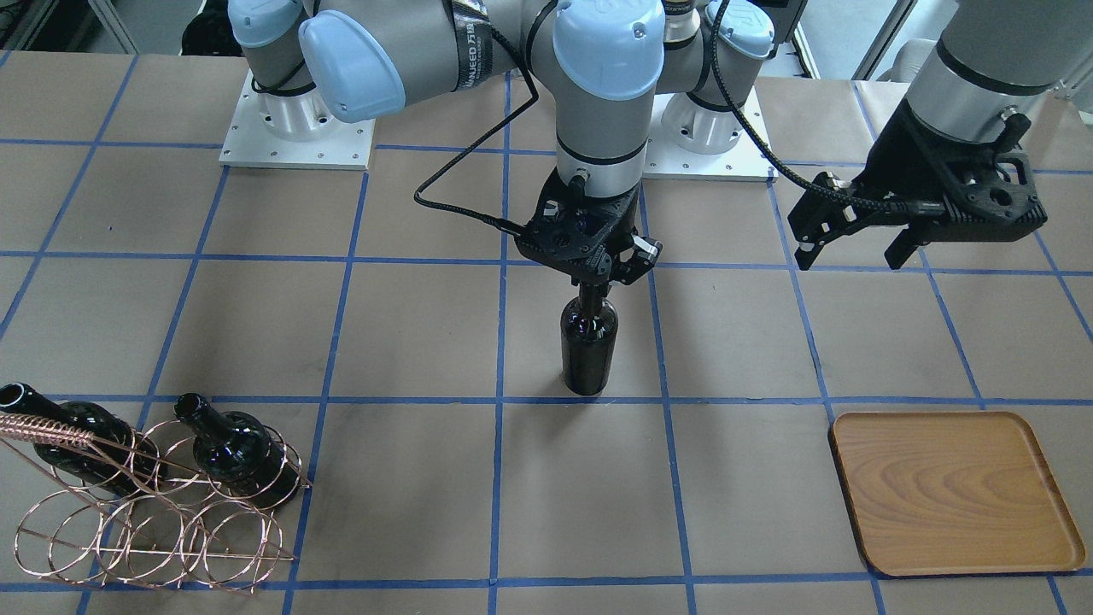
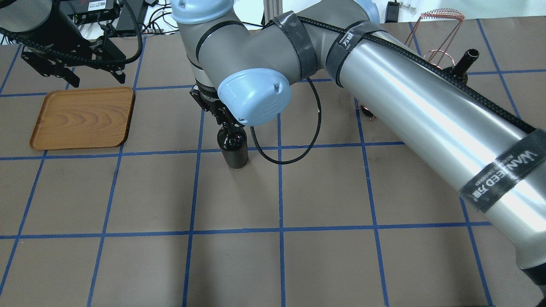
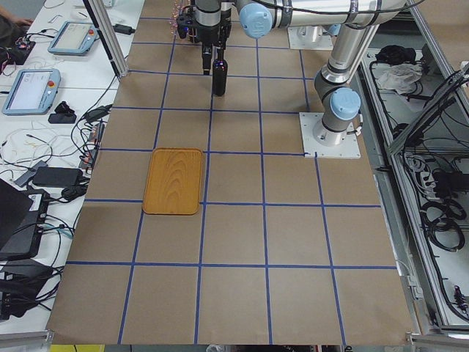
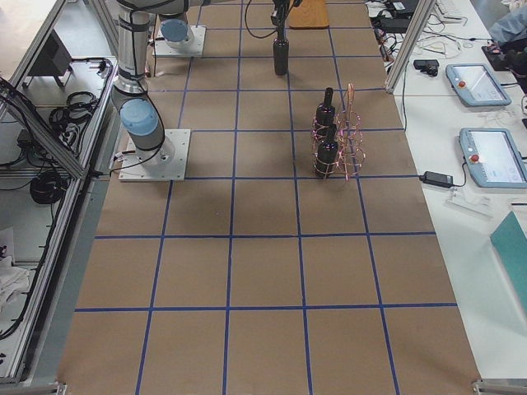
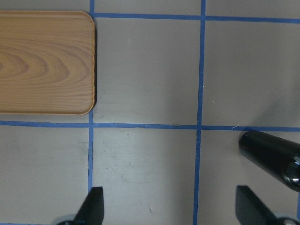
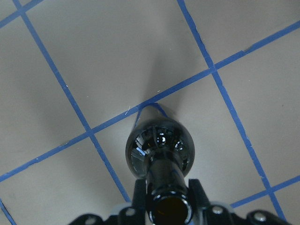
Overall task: Take wine from basket and place on tray
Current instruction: 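Carry the bottle with the right gripper toward the table center and lower it, then open the right gripper, release the standing bottle, and raise it back over the rack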
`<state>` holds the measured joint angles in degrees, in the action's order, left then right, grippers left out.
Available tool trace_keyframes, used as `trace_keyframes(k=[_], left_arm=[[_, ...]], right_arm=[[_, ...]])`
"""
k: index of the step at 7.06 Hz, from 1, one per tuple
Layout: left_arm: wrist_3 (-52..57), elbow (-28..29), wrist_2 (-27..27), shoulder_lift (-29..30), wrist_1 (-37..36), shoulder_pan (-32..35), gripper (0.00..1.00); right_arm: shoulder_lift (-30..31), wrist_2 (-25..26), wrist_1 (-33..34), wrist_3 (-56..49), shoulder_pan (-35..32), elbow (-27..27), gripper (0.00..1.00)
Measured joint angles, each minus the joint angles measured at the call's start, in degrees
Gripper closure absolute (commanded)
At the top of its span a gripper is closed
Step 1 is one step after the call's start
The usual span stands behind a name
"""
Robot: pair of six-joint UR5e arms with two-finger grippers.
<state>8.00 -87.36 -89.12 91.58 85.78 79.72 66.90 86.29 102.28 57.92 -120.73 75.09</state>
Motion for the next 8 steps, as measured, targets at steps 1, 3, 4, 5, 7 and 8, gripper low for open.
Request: trace_keyframes(k=[1,3,4,5,7,8], left_arm=[[0.0,0.0,-0.13,0.0,0.0,0.0,0.0],[0.0,0.0,-0.39,0.0,0.0,0.0,0.0],[0.0,0.0,-0.43,0.0,-0.02,0.01,0.0],[0.0,0.0,-0.35,0.0,-0.06,0.08,0.0],[0.0,0.0,-0.27,-0.04,-0.15,0.15,0.0],[-0.02,0.0,-0.25,0.12,-0.34,0.38,0.0]], right_arm=[[0.0,-0.04,0.04,0.0,-0.01,0.06,0.26],[0.12,-0.01,0.2,-0.23,-0.03,0.28,0.2],[0.36,0.01,0.42,-0.36,-0.08,0.32,0.17],[1.26,0.0,0.54,-0.44,-0.13,0.32,0.12],[5.19,0.21,-0.4,-2.24,0.8,0.52,0.05],[7.1,0.63,-1.77,-6.23,2.62,0.61,0.01]])
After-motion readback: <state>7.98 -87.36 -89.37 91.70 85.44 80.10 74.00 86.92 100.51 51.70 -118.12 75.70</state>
